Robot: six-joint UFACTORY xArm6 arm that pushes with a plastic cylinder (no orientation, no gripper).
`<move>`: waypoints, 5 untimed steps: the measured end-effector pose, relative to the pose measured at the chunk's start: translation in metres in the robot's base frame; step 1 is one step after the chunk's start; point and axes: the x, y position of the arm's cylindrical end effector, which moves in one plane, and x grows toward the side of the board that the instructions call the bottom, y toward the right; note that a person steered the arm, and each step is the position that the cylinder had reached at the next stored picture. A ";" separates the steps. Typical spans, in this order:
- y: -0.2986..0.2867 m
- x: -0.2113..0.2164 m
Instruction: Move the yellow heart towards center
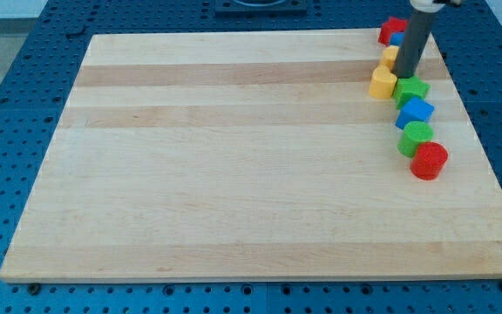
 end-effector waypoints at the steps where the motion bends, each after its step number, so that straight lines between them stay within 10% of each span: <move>1: -0.028 0.021; 5: -0.080 0.044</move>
